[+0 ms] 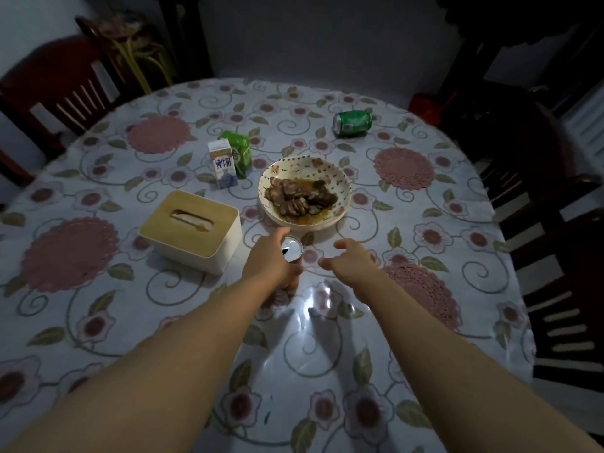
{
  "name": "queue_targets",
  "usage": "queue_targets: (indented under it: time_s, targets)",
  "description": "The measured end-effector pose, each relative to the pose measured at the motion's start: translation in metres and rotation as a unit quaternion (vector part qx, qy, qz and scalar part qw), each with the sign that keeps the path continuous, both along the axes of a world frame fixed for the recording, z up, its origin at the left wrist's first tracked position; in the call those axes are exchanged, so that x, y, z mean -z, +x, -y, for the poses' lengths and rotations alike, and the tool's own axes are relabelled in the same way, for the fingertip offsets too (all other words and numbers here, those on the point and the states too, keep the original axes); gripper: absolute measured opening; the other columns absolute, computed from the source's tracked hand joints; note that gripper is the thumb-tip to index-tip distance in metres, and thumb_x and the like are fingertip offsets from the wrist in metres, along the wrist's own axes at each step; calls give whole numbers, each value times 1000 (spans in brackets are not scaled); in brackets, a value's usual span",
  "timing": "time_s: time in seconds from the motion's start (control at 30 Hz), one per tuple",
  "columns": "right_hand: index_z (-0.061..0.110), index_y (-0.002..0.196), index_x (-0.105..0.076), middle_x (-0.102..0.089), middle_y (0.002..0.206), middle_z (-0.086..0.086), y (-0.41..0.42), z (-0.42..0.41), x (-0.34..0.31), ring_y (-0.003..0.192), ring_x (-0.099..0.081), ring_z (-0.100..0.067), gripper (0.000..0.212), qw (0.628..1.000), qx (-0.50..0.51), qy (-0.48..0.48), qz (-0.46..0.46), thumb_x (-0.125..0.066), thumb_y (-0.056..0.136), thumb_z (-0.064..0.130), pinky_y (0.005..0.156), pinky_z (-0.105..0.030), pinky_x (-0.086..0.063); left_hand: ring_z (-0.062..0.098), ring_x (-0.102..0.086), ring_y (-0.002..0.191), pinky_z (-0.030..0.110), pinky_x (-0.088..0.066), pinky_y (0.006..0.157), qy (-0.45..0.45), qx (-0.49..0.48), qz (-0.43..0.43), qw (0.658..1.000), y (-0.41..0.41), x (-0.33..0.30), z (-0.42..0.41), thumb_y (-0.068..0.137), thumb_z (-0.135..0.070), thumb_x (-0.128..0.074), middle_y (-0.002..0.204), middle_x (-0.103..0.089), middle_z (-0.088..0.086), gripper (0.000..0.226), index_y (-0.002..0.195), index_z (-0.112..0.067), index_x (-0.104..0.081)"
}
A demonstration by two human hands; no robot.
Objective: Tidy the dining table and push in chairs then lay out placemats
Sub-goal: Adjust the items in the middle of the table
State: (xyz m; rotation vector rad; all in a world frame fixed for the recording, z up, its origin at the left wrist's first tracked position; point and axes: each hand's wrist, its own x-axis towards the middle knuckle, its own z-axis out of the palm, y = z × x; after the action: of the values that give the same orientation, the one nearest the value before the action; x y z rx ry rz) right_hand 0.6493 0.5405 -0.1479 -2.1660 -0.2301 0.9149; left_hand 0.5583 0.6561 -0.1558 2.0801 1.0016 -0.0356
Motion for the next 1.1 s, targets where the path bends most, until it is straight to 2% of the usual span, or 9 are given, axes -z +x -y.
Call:
queue_targets:
  time_s: [0.13, 0.3, 0.47, 0.63, 0.77, 0.83, 0.97, 1.1]
  targets:
    - [13, 136, -42, -46, 137, -13, -4, -4, 9, 118, -50, -29, 59, 1000, 2, -17, 13, -67, 84, 19, 101, -43, -44, 28, -54, 113, 34, -44, 88, 31, 0, 6, 999, -3, 3, 0, 79, -19, -65, 125, -59, 6, 52, 127, -24, -48]
    - [13, 135, -43, -47, 137, -12, -21, -12, 15, 119, -50, -30, 57, 1000, 7, -10, -2, -69, 83, 18, 101, -43, -44, 28, -55, 110, 37, -46, 88, 66, -34, 6, 997, -26, -1, -14, 74, -16, -67, 118, -59, 4, 52, 122, -24, -49]
    - [11, 135, -44, -47, 137, -12, -41, -28, 19, 119, -50, -29, 57, 1000, 0, -1, 2, -68, 83, 17, 101, -43, -44, 30, -51, 112, 45, -49, 88, 112, -57, -31, 992, -50, -1, -30, 77, -19, -66, 119, -56, 7, 48, 121, -25, -48]
    - [11, 134, -43, -45, 137, -11, -56, -35, 23, 111, -51, -25, 56, 1000, -10, 13, 0, -68, 84, 15, 90, -33, -45, 30, -51, 115, 44, -48, 91, 92, -39, -47, 994, -64, 8, -35, 80, -22, -66, 125, -53, 8, 55, 130, -23, -43]
    - [10, 135, -43, -46, 139, -10, -56, -36, 15, 121, -49, -27, 57, 1000, -11, 6, 18, -67, 83, 16, 99, -38, -44, 29, -45, 123, 46, -45, 96, 66, -43, -34, 996, -65, 2, -35, 73, -27, -76, 132, -47, 9, 78, 138, -25, -33]
    - [9, 134, -45, -48, 137, -10, -54, -36, 6, 120, -50, -28, 56, 1000, -10, 6, 22, -68, 83, 17, 101, -42, -44, 28, -42, 125, 44, -43, 98, 80, -41, -21, 996, -64, -7, -37, 70, -33, -79, 133, -46, 8, 83, 139, -24, -33]
    - [8, 131, -46, -51, 131, -13, -46, -35, -14, 115, -52, -28, 55, 999, 6, 9, 35, -69, 81, 16, 98, -43, -46, 27, -42, 126, 41, -42, 99, 103, -30, 28, 994, -52, -27, -42, 72, -37, -77, 133, -49, 5, 75, 135, -22, -40]
    - [9, 135, -42, -49, 131, -12, -26, -27, -27, 109, -52, -25, 59, 999, 20, 13, 45, -68, 83, 16, 87, -34, -47, 24, -47, 123, 41, -45, 96, 91, 2, 52, 995, -31, -37, -41, 74, -37, -75, 131, -52, 2, 67, 131, -22, -43]
